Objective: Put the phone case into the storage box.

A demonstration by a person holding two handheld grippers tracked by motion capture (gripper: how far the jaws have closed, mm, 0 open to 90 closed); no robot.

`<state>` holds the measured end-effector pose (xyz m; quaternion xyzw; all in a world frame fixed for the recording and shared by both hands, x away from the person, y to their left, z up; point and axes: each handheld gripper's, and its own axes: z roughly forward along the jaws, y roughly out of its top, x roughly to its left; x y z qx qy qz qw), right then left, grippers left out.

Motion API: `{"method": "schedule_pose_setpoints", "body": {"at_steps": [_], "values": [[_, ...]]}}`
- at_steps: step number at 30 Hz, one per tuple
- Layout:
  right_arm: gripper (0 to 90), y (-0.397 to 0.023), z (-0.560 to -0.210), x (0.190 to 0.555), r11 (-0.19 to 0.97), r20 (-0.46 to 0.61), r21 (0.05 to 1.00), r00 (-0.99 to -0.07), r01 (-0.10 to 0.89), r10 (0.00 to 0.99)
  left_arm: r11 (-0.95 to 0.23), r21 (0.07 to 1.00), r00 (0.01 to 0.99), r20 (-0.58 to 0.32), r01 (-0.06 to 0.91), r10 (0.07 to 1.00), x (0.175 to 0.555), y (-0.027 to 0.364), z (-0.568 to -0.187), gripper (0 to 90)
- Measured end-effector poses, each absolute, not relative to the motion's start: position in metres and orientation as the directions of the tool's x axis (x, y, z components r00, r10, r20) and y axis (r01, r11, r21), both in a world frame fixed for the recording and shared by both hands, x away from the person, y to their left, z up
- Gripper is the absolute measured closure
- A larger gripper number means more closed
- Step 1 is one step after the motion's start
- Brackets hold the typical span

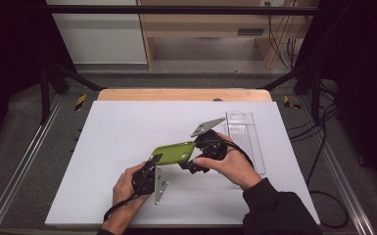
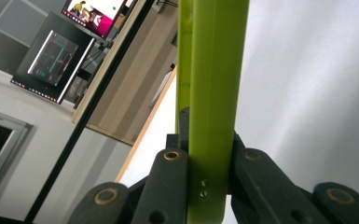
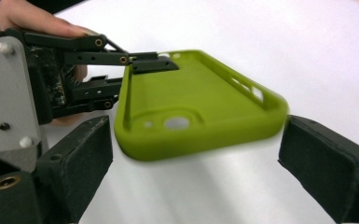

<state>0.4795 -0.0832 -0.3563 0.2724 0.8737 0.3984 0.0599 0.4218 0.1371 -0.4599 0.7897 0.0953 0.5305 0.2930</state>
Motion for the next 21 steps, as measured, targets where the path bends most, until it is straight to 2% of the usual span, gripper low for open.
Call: {"method": "schedule_pose_setpoints", "body": {"at_steps": [3,6,7,8,11,12,14,18,19,20,21], "values": [[9.0,-0.090,-0.358,0.472,0.501,0.089,0.772,-0.847,0.391,0.524,-0.799,0.583,0.432,0.764,-0.146,0.479,0.423,0.141,-0.460,85.9],[10.9,-0.098,-0.367,0.464,0.404,0.118,0.834,-0.836,0.376,0.535,-0.790,0.604,0.449,0.738,-0.107,0.504,0.425,0.145,-0.457,85.8],[10.9,-0.098,-0.367,0.464,0.404,0.118,0.834,-0.836,0.376,0.535,-0.777,0.621,0.452,0.725,-0.101,0.520,0.425,0.146,-0.456,85.8],[10.7,-0.101,-0.375,0.461,0.370,0.119,0.853,-0.827,0.368,0.549,-0.737,0.671,0.469,0.677,-0.081,0.566,0.426,0.150,-0.453,85.9],[12.3,-0.105,-0.382,0.458,0.330,0.114,0.872,-0.805,0.361,0.582,-0.712,0.700,0.481,0.643,-0.054,0.596,0.427,0.154,-0.451,85.9],[11.3,-0.108,-0.390,0.457,0.284,0.130,0.889,-0.792,0.360,0.596,-0.674,0.738,0.496,0.596,-0.030,0.631,0.429,0.157,-0.451,85.9],[11.3,-0.110,-0.393,0.456,0.268,0.133,0.894,-0.785,0.358,0.605,-0.659,0.752,0.503,0.577,-0.020,0.644,0.429,0.158,-0.451,85.9],[10.4,-0.113,-0.406,0.454,0.183,0.151,0.924,-0.758,0.337,0.634,-0.572,0.820,0.534,0.475,0.019,0.699,0.428,0.166,-0.447,85.9],[10.3,-0.113,-0.408,0.454,0.172,0.147,0.929,-0.753,0.328,0.641,-0.572,0.820,0.534,0.475,0.019,0.699,0.428,0.166,-0.447,85.9],[10.0,-0.112,-0.410,0.453,0.162,0.146,0.932,-0.746,0.324,0.650,-0.525,0.851,0.550,0.421,0.038,0.722,0.427,0.169,-0.445,85.9],[10.0,-0.112,-0.410,0.453,0.162,0.146,0.932,-0.746,0.324,0.650,-0.525,0.851,0.550,0.421,0.038,0.722,0.427,0.169,-0.445,85.9]]}}
